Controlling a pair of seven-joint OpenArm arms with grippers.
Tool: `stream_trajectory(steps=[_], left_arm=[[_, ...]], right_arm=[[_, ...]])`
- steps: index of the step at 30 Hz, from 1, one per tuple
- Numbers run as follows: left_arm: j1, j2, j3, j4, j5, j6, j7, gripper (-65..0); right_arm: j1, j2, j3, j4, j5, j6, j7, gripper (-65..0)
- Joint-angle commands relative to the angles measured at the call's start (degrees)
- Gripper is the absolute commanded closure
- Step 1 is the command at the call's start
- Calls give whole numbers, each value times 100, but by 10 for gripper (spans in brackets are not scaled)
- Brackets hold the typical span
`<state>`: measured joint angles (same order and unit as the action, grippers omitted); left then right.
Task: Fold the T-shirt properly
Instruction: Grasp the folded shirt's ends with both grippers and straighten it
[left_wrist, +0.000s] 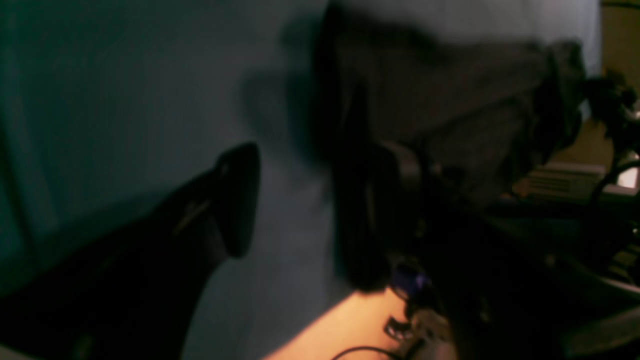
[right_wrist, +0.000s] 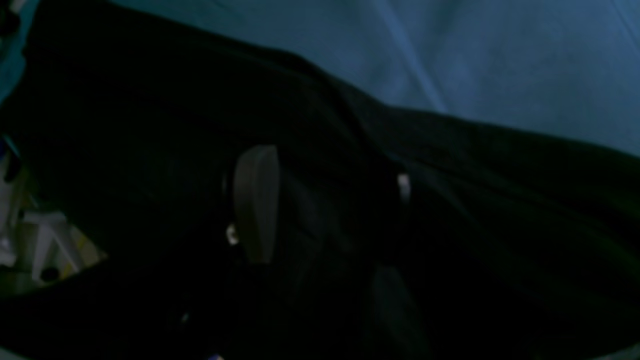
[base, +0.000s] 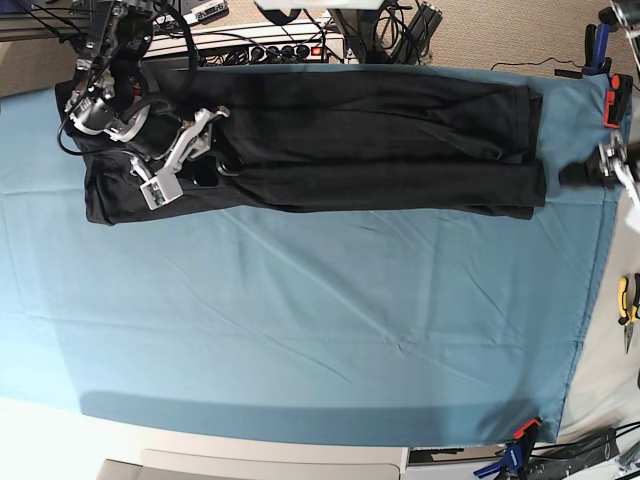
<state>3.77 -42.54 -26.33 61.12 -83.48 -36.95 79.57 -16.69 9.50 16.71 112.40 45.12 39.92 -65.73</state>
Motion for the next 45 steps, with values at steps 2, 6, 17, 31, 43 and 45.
stream_trajectory(steps=[2,6,17,31,43,45], left_arm=[[175,-173,-55,66,-152,-15,43,-365],[435,-142,-52,68,-152,-11,43,-365],[413,260,-42,68,-152,-13,-57,-365],[328,702,227,68,-152,50,-166,-365],[-269,715,1683,68,-2,118,-315,-365],[-282,715,1716,68,-4,118,-315,-364]], right_arm=[[35,15,24,81,83,8,153,-289],[35,20,26,81,-20,8,160,-289],[109,22,26,81,-20,8,323,-289],[352,24,26,79,-431,8,431,-289],[350,22,26,79,-780,8,426,-289],[350,24,26,79,-898,8,426,-289]])
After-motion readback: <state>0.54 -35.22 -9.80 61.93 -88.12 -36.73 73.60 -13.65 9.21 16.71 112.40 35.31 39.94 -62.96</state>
